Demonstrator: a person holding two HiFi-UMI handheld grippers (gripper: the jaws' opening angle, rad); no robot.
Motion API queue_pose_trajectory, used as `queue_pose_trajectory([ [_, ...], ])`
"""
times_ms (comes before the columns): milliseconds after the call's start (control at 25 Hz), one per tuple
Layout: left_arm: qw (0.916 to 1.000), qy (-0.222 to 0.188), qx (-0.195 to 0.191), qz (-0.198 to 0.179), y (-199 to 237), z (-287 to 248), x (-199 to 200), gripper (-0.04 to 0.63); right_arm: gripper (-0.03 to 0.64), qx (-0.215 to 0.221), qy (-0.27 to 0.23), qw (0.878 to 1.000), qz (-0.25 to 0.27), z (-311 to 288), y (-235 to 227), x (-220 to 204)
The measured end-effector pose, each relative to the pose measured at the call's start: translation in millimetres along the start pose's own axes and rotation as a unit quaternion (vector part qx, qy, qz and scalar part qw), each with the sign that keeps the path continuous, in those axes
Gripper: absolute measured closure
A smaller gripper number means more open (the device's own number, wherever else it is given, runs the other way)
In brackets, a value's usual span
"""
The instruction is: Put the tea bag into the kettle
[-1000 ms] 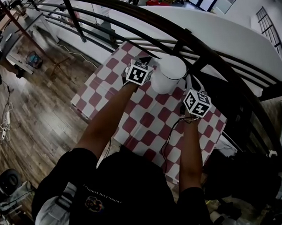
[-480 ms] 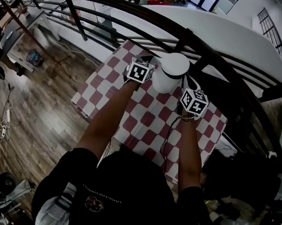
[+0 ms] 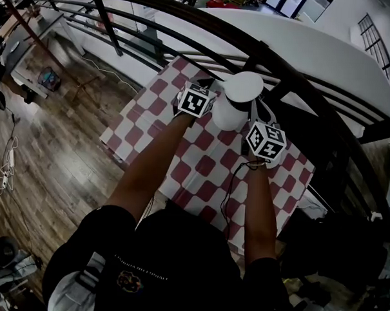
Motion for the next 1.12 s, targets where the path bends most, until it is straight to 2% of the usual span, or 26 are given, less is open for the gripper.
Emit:
queue_pose_trajectory([
  [160, 0.9999, -0.009, 0.005, -0.008, 1, 0, 2, 0.594, 0.603, 0.015, -0.019, 1.000, 0.002, -2, 9, 8],
  [320, 1.0000, -0.002, 0.003, -0.002, 0, 0, -1, 0.592, 0.603, 0.086, -0.031, 0.994, 0.054, -13, 52, 20],
  [400, 1.0000, -0.001, 0.004, -0.001, 1, 1, -1, 0.594, 0.604, 0.082, -0.030, 0.994, 0.066, -18, 60, 22],
  [560, 1.0000, -0.002, 0.000, 0.000, -1, 1, -1, 0.594, 0.603, 0.072, -0.020, 0.996, 0.042, -19, 55, 14],
  [1120, 0.9999, -0.009, 0.001, 0.011, 1, 1, -1, 0.592, 0.604, 0.069, -0.021, 0.997, 0.038, -20, 54, 13],
])
Point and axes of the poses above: the fingertips, and each gripper's own axes: z backward along the fingers, y to its left, x out of its top, the point moved 2 cm from there along z, backward along the fingers
